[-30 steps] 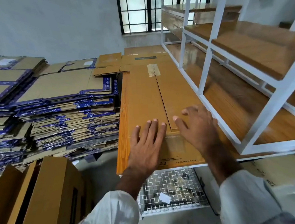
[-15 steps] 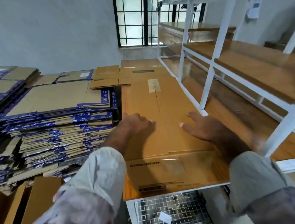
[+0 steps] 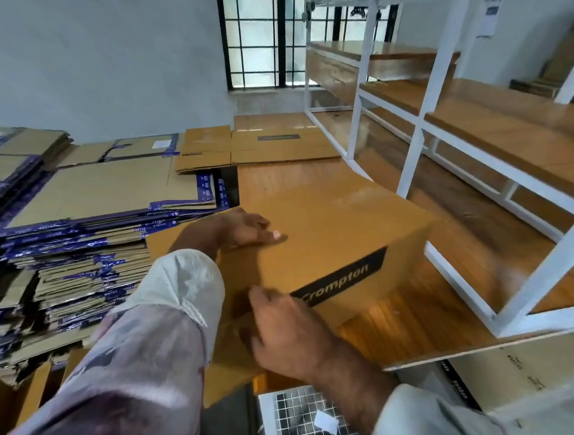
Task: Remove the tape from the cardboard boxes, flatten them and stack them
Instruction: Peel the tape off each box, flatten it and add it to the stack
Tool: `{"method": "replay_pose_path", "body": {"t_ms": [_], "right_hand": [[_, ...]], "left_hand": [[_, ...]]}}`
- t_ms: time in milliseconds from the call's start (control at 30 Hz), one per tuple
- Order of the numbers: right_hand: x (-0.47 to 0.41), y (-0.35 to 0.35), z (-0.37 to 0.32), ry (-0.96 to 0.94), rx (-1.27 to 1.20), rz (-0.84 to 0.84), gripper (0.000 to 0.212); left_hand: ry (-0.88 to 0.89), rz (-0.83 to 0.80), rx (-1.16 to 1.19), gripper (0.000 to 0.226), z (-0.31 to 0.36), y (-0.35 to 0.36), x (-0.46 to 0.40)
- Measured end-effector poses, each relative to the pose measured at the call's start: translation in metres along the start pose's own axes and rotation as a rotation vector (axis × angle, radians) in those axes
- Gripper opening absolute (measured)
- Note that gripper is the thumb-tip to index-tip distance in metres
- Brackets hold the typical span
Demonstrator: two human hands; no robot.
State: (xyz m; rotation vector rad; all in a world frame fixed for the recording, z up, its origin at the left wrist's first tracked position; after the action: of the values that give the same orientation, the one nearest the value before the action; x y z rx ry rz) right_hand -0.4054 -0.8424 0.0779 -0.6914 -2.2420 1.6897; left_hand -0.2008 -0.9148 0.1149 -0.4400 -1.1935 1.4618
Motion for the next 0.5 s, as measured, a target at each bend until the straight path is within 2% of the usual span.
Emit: {"method": "replay_pose_path", "body": {"t_ms": [100, 367, 433, 500], "right_hand": [[-0.012, 0.009, -0.017, -0.028, 0.024, -0.033, 0.064], [-0.024, -0.009, 0.004, -0.009, -0.130, -0.098, 0.040], [-0.033, -0.028, 0.025, 0.016, -0.183, -0.050, 0.025], [-0.049, -0.052, 0.051, 0.059, -0.214, 0.052, 0.017]], "left_hand": [[0.078, 0.030, -0.079, 0.083, -0.002, 0.010, -0.004], [0.110, 0.110, -0.120, 0.081, -0.011, 0.021, -0.004], [0.127, 0.149, -0.021, 0.072, -0.009, 0.018, 0.001], [0.132, 0.262, 0.072, 0.059, -0.006, 0.015, 0.010]]}}
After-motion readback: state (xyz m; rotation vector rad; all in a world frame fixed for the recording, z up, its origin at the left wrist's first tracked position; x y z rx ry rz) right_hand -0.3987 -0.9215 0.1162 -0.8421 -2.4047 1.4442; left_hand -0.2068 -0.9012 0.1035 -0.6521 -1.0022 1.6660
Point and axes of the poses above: each hand's wrist, its own x-axis away from the middle knuckle, its own y-axis out of the palm, z = x × y, the point moved 1 cm from there along -x, towards the middle knuckle, and after that the axes turned 3 degrees about x, right-handed, at the moved point
